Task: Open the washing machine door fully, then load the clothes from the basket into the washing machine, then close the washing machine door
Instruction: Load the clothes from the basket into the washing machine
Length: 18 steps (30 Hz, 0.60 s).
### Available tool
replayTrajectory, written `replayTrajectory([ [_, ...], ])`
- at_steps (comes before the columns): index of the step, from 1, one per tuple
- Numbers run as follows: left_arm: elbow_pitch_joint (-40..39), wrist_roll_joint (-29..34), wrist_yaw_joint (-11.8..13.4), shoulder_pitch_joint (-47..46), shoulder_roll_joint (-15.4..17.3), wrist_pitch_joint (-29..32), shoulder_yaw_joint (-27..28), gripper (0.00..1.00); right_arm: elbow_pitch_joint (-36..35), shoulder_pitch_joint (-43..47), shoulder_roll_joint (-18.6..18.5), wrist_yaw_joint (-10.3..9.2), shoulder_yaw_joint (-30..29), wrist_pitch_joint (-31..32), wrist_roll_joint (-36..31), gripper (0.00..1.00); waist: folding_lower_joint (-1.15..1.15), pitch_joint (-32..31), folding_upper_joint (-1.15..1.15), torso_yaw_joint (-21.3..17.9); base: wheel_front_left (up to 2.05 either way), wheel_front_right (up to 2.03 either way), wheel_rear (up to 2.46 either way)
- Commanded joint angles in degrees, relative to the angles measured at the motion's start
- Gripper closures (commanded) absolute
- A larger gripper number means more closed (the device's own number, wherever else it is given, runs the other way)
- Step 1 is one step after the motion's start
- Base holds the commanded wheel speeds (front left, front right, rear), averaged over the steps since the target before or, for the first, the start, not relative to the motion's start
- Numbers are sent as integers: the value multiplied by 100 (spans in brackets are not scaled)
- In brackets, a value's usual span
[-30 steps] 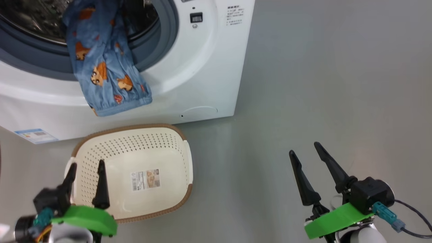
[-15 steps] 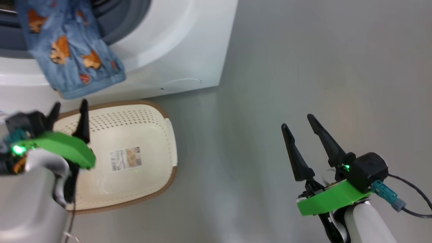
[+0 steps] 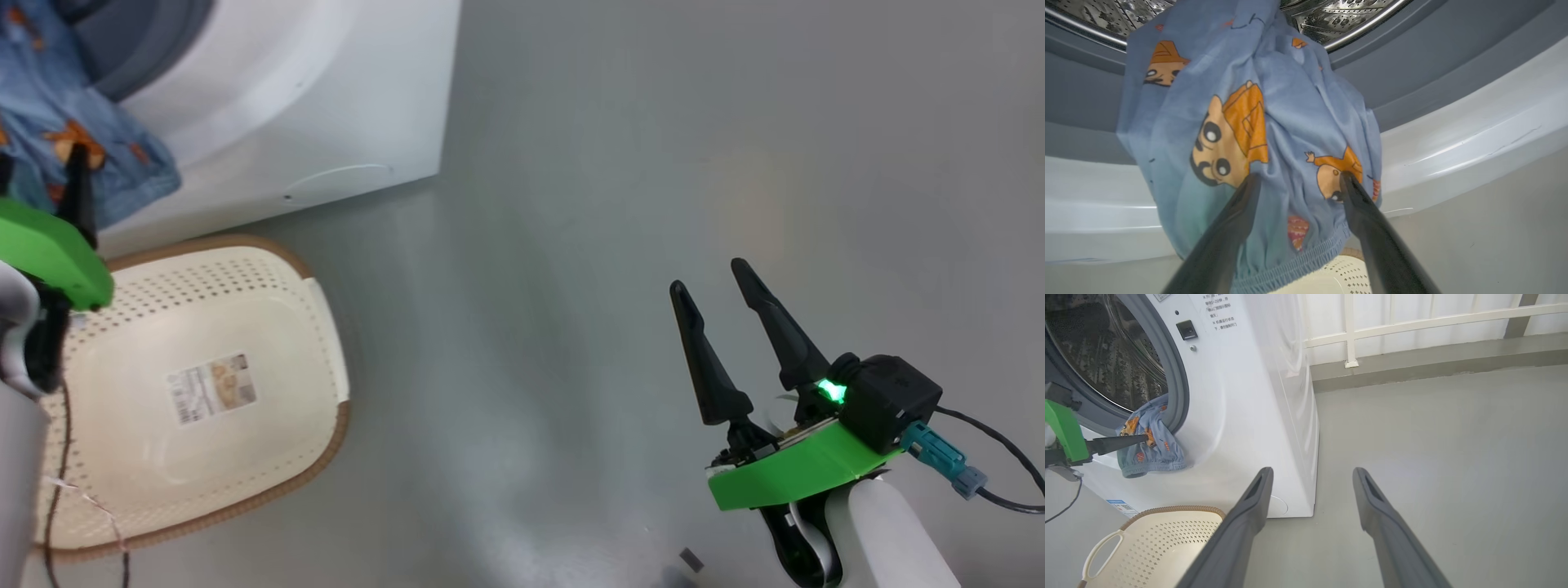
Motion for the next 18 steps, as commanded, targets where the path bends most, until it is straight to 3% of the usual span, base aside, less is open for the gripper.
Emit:
replayTrajectory([
  [1,-17,-37,8,-182,329,66,174,0,-157,-51,3,9,172,-48,103,0,0,97,0,-178,0,0,0],
  [9,273,-33,144,-399,435,175,193,0,-136,-38,3,9,232,-48,219,0,0,56,0,-309,0,0,0],
  [10,306,-30,164,-415,443,172,194,56,-134,-35,3,9,238,-49,228,0,0,49,0,-321,0,0,0],
  [11,334,-32,173,-428,446,167,194,94,-132,-32,3,9,243,-49,234,0,0,41,0,-329,0,0,0],
  [12,362,-34,178,-435,447,166,190,100,-130,-28,3,9,246,-49,239,0,0,33,0,-334,0,0,0],
  [18,406,-6,66,-441,502,300,67,100,-155,22,3,9,186,-49,249,0,0,10,0,-290,0,0,0],
])
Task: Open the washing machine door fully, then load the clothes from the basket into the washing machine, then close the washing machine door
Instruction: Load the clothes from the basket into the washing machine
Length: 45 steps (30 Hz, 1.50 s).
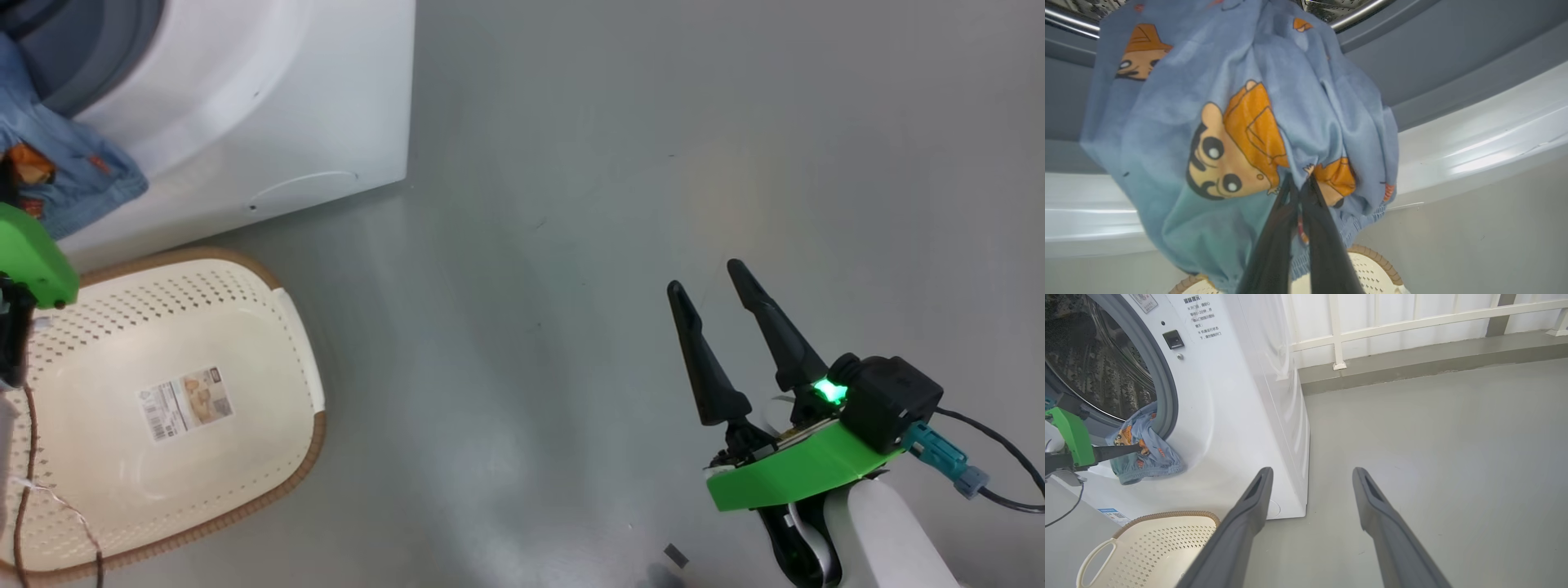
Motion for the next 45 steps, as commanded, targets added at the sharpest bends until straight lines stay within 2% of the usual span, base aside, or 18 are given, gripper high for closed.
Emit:
replayTrajectory([
  [1,-125,-11,-69,-110,308,48,120,100,-160,31,0,9,78,-43,38,0,0,-1,0,35,0,0,0],
  [7,-512,-117,-246,-3,450,450,56,100,-193,62,0,9,-15,-43,-18,0,0,-9,0,214,0,0,0],
  [11,-1055,-266,-306,84,638,780,111,100,-227,51,0,9,-56,-43,-49,0,0,15,0,312,0,0,0],
  [13,-1584,-394,-313,130,852,1129,186,100,-250,27,0,9,-35,-43,-44,0,0,53,0,331,0,0,0],
  [16,-2174,-499,-242,148,1109,1453,303,100,-266,-6,0,9,14,-43,-6,0,0,114,0,298,0,0,0],
  [24,-3254,-453,208,81,1773,2018,604,100,-278,-106,0,9,143,-43,158,0,0,314,0,46,0,0,0],
  [28,-3335,-379,346,-131,1935,2197,649,100,-296,-172,0,9,230,-43,240,0,0,457,0,-119,0,0,0],
  [36,-3008,-129,476,-717,2188,2298,658,100,-358,-288,0,9,437,-43,423,0,0,762,0,-488,0,0,0],
  [45,-2521,331,542,-1725,2449,1802,675,100,-411,-373,0,9,668,-44,621,0,0,1122,0,-866,0,0,0],
])
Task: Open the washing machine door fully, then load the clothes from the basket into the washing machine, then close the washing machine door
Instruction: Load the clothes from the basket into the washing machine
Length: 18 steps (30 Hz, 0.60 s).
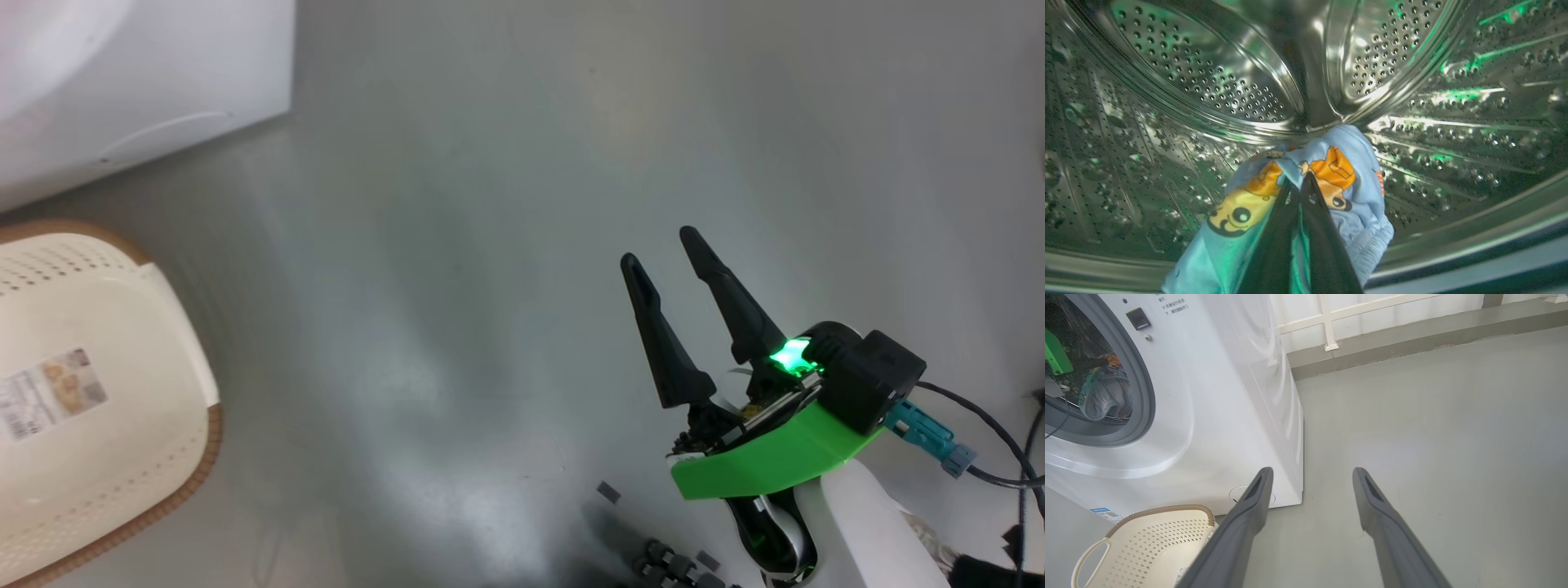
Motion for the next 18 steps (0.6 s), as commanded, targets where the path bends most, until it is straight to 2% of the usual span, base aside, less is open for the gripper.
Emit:
replayTrajectory([
  [1,-35,162,27,-285,407,-171,162,100,-162,-26,-7,9,153,-42,95,0,0,221,0,-201,0,0,0],
  [10,915,762,-115,-1340,393,-1367,-94,100,-178,-97,-7,9,319,-42,193,0,0,430,0,-366,0,0,0],
  [18,1691,1125,-534,-1815,287,-1896,-550,100,-186,-122,-7,9,395,-42,207,0,0,522,0,-434,0,0,0],
])
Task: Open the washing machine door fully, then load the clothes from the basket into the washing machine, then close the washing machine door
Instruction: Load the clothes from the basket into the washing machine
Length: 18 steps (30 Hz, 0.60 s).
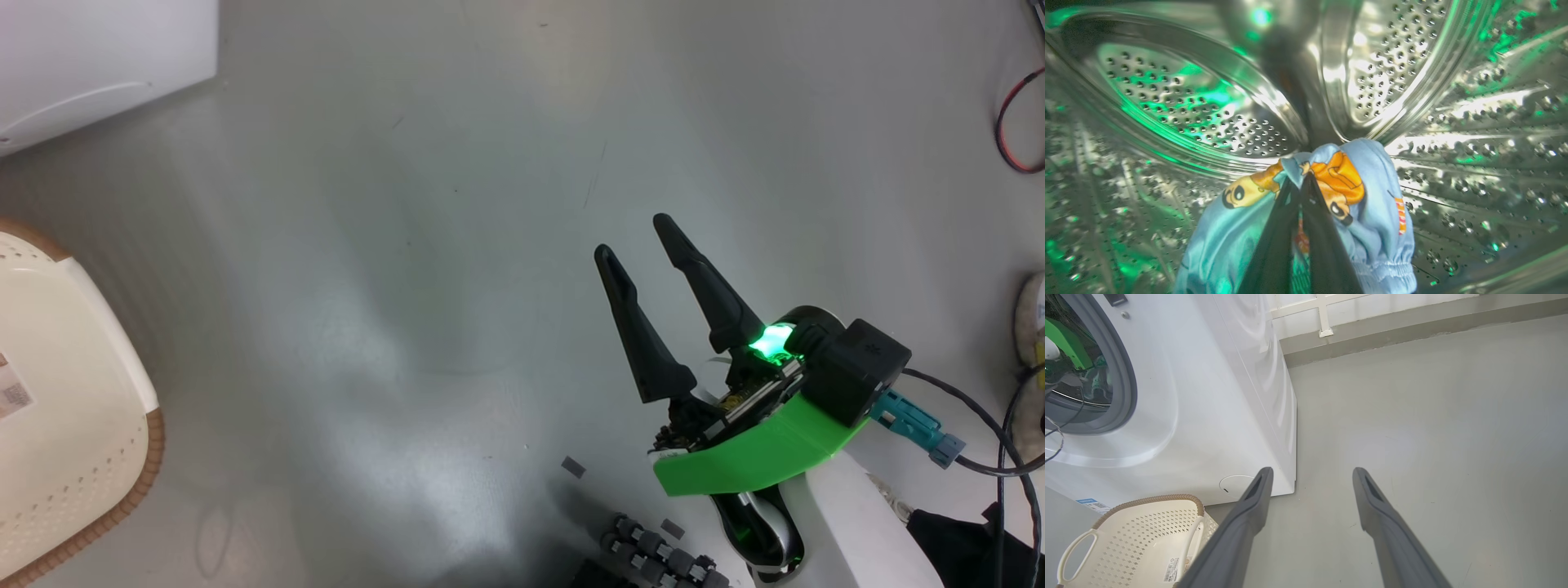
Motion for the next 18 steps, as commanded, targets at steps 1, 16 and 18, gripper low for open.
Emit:
replayTrajectory([
  [1,-8,83,-92,-140,221,-66,20,100,-125,94,-20,9,111,-42,46,0,0,9,0,-18,0,0,0],
  [16,936,-152,-554,-621,-112,174,-230,10,-90,109,-20,9,82,-42,34,0,0,4,0,22,0,0,0],
  [18,1018,-198,-500,-597,-207,224,-241,0,-84,89,-20,9,52,-42,25,0,0,-23,0,60,0,0,0],
])
